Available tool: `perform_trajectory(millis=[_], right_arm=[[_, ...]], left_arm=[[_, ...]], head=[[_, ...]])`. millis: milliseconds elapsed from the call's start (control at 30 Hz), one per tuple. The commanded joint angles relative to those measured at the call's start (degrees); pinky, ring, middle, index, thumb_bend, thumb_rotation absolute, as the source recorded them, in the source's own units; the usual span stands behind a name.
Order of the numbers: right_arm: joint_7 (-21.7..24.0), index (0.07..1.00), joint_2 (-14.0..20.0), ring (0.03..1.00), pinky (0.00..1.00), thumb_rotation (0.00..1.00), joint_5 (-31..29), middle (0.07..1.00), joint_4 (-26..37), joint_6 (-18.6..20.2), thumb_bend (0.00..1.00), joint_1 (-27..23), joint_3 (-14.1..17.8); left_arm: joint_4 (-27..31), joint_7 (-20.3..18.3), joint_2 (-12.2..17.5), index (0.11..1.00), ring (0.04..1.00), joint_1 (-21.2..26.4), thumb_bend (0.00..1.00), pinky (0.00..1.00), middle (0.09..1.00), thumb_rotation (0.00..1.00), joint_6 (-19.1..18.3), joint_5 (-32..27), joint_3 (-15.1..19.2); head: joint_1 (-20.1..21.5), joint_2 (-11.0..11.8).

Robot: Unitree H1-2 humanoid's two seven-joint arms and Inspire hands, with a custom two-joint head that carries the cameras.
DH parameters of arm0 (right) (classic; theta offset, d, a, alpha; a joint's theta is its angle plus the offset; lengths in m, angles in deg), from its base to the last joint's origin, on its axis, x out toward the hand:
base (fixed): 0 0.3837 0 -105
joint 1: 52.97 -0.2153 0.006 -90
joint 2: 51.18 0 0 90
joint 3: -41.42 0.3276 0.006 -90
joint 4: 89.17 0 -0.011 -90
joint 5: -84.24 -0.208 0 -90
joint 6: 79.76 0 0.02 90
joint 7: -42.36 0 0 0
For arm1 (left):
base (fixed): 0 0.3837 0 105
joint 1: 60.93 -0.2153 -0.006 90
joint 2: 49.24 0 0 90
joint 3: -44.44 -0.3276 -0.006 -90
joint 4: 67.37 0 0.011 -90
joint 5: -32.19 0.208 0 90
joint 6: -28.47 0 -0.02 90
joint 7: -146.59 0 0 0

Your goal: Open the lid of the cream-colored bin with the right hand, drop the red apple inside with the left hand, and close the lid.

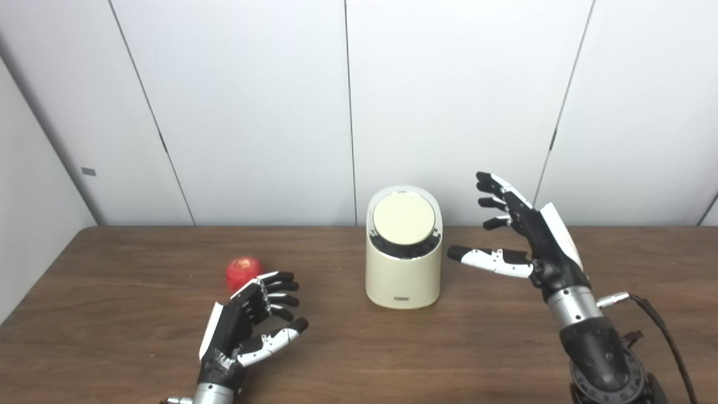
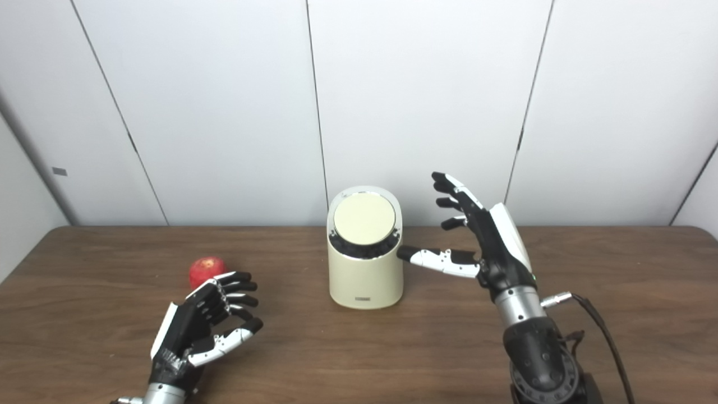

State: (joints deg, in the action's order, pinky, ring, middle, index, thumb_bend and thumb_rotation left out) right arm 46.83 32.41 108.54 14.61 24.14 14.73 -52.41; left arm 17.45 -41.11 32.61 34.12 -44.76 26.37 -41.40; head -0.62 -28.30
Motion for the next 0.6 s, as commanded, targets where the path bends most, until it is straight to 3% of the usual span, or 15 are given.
perform_trajectory(millis=[0,167,467,567], right_arm=[[0.20,0.879,0.00,0.827,0.64,0.42,0.92,0.883,0.56,1.23,0.80,-4.34,-0.54],[2.65,0.932,1.00,0.875,0.74,0.46,2.39,0.914,-0.91,6.06,0.82,-8.97,-2.39],[5.17,0.940,2.79,0.847,0.67,0.47,7.51,0.918,-4.21,11.34,0.81,-14.55,-6.70],[4.92,0.939,2.56,0.816,0.62,0.44,7.99,0.915,-5.90,11.35,0.82,-15.65,-7.23]], left_arm=[[-2.40,-0.42,-0.11,0.724,0.613,-0.66,0.66,0.50,0.690,0.00,0.68,-0.98,-0.35],[-2.62,-0.69,-0.22,0.725,0.613,-0.55,0.66,0.51,0.690,0.00,0.67,-1.29,-0.42],[-2.79,-0.33,-0.42,0.721,0.606,-0.42,0.66,0.50,0.683,0.00,1.10,-0.44,-0.80],[-2.59,-0.51,-0.44,0.723,0.609,-0.46,0.66,0.50,0.685,0.00,0.81,-0.81,-0.79]], head=[[-0.07,-0.06],[-0.06,-0.14],[-0.38,-0.15],[-0.44,-0.17]])
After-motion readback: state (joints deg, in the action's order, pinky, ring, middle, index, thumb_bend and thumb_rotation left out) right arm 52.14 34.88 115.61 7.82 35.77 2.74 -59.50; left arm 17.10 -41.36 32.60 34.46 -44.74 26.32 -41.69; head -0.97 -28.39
